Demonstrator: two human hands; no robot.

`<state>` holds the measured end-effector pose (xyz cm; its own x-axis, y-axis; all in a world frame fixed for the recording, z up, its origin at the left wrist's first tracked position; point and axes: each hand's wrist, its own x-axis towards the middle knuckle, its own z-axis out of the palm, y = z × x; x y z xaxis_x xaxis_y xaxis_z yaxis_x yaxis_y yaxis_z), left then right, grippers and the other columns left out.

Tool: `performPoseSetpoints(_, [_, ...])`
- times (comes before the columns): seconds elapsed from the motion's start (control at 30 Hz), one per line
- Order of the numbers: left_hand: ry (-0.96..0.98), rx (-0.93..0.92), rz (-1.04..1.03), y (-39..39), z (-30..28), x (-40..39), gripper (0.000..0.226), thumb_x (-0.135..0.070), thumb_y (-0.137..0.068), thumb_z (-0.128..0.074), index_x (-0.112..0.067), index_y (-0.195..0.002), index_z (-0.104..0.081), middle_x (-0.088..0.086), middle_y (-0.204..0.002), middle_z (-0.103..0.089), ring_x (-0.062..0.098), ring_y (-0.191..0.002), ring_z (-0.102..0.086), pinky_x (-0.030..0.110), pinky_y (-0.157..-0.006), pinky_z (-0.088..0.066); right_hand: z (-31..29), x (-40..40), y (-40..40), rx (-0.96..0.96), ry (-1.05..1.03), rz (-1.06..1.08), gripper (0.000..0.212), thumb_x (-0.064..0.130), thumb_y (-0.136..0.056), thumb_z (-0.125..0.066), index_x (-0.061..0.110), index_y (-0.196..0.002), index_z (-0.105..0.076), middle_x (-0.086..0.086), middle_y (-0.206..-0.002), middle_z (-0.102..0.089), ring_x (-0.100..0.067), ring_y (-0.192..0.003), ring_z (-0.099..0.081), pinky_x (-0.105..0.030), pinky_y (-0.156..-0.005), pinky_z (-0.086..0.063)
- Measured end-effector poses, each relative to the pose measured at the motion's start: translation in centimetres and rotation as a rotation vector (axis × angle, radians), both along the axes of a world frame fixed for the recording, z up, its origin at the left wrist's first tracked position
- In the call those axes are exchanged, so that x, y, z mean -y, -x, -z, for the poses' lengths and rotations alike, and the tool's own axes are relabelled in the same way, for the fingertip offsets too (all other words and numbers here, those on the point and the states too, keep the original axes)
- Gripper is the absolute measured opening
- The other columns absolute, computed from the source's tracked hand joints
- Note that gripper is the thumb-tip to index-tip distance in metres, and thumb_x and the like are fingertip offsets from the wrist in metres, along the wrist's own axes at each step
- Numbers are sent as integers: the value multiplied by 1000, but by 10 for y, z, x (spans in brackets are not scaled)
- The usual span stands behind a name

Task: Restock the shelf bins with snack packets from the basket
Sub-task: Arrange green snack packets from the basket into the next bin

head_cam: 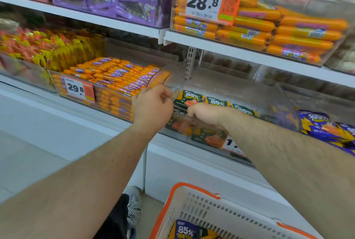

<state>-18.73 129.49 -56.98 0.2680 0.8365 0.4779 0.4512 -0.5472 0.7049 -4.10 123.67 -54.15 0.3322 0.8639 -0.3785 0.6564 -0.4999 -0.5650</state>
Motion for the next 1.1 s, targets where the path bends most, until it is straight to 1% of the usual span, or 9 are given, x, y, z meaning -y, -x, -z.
performPoseSetpoints(0.2, [-141, -58, -46, -7, 3, 3, 21, -14, -80, -59, -26, -95, -69, -10, -100, -66, 18, -118, -41, 31, -87, -17, 3, 0, -2, -134, -40, 80, 26, 16, -85, -50, 10, -60, -52, -8, -66, -56, -23, -62, -47, -32, -68, -39])
performPoseSetpoints(0.27, [-315, -39, -54, -7, 2, 5, 24, -15, -73, -58, -22, -94, -69, -6, -107, -65, 20, -114, -40, 32, -84, -19, 5, -3, -7, -132, -52, 58, 26, 18, -81, -53, 1, -76, -71, -13, -97, -73, -32, -94, -66, -40, -90, -50])
performPoseSetpoints(0.33, [-481, -11, -14, -7, -1, 9, 29, -14, -70, -57, -18, -97, -68, 0, -106, -62, 21, -103, -44, 31, -81, -29, 7, -4, -13, -191, -87, 78, 22, 13, -85, -51, 3, -86, -70, -14, -119, -69, -30, -117, -61, -45, -106, -45])
performPoseSetpoints(0.43, [-377, 81, 188, -7, -8, 26, 28, -16, -75, -56, -16, -101, -66, -3, -92, -60, 9, -73, -50, 24, -63, -40, 2, 2, -18, -135, -262, 120, 19, 2, -90, -51, -6, -90, -68, -12, -116, -68, -22, -111, -65, -32, -86, -55])
performPoseSetpoints(0.5, [-171, 97, 341, -9, -12, 42, 16, -21, -76, -55, -20, -87, -66, -8, -67, -58, 4, -55, -48, 18, -55, -38, -1, 15, -18, -35, -519, 200, 21, 2, -87, -52, -7, -86, -71, -4, -84, -69, -6, -78, -68, -22, -69, -53])
performPoseSetpoints(0.7, [245, -736, 794, -25, 14, 75, 15, -20, -92, -53, -16, -86, -66, -3, -62, -66, 4, -37, -53, 23, -45, -48, 42, 105, -2, 438, -1357, 102, 23, 3, -77, -45, 1, -66, -65, 1, -59, -54, -14, -60, -50, -24, -65, -41])
performPoseSetpoints(0.83, [210, -1088, 875, -45, 52, 86, 24, -22, -87, -51, -10, -92, -70, 1, -67, -71, 10, -49, -58, 23, -52, -51, 132, 156, -1, 181, -1080, 206, 24, 9, -79, -45, 6, -68, -66, 14, -64, -55, -3, -59, -49, -23, -58, -40])
performPoseSetpoints(0.93, [147, -1168, 922, -57, 72, 94, 31, -30, -88, -51, -8, -97, -71, 3, -87, -65, 20, -78, -57, 40, -79, -53, 192, 176, 3, 67, -648, 382, 26, 5, -86, -49, 16, -68, -64, 9, -67, -60, -4, -66, -54, -23, -59, -41])
performPoseSetpoints(1.1, [155, -1405, 962, -66, 92, 102, 31, -35, -96, -50, -18, -119, -64, -1, -119, -60, 23, -112, -57, 39, -94, -48, 274, 196, 13, -1, 165, 223, 19, 27, -90, -53, 12, -91, -65, -7, -90, -68, -25, -85, -64, -42, -80, -56])
